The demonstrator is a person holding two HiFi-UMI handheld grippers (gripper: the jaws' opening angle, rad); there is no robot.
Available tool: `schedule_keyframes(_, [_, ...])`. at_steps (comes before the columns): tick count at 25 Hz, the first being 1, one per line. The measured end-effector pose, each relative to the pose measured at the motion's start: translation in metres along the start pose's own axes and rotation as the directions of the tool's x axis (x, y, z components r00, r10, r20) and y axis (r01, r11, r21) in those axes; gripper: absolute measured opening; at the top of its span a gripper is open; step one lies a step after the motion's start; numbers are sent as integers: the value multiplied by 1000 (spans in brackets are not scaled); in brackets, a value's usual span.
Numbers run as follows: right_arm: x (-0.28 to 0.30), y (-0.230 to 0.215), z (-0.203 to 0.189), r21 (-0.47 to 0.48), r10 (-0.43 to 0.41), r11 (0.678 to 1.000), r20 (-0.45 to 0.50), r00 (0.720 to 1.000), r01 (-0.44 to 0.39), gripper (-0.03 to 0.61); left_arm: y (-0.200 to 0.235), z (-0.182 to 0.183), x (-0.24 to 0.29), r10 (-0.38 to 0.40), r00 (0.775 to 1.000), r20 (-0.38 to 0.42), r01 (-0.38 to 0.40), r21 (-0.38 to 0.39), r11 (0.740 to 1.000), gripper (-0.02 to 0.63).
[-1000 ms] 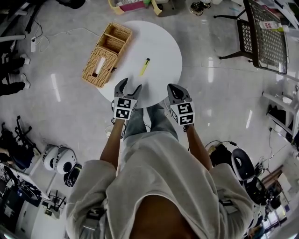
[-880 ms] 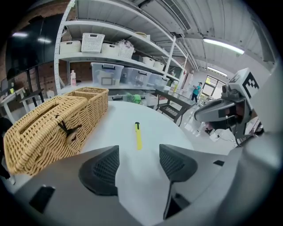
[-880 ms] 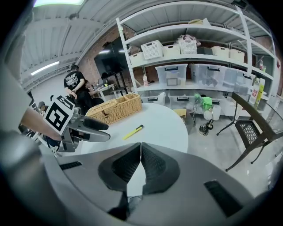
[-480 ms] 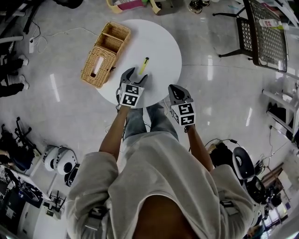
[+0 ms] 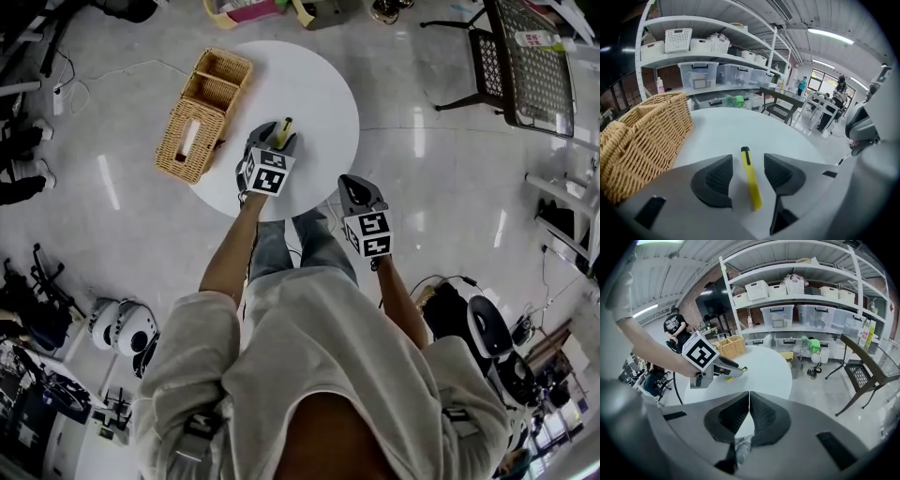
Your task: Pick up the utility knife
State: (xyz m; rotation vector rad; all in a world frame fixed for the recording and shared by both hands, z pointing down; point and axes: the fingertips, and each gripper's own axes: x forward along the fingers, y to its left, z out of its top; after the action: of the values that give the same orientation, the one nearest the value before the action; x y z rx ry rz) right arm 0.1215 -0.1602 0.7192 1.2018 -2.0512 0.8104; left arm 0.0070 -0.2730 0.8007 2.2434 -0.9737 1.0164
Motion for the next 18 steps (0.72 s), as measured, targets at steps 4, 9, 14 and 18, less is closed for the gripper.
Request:
schedule_keyframes(4, [-3, -3, -2, 8, -6, 1000, -4, 1000, 6, 32, 8, 2, 7, 20, 1000, -12, -21, -11, 1000, 171])
schedule_keyframes(9, [-3, -9, -3, 14, -11, 1000, -10, 1000, 11, 32, 10, 2, 12, 26, 999, -27, -26, 7, 1000, 105])
schedule_keyframes(14, [1, -7, -1, 9, -5, 1000, -11, 1000, 5, 32, 11, 0, 12, 21, 999, -39, -20, 14, 1000, 74])
schedule_keyframes(18, [3, -4, 3, 1, 2, 1000, -4, 1000, -2, 32, 11, 0, 9, 11, 999, -39, -10, 15, 1000, 74])
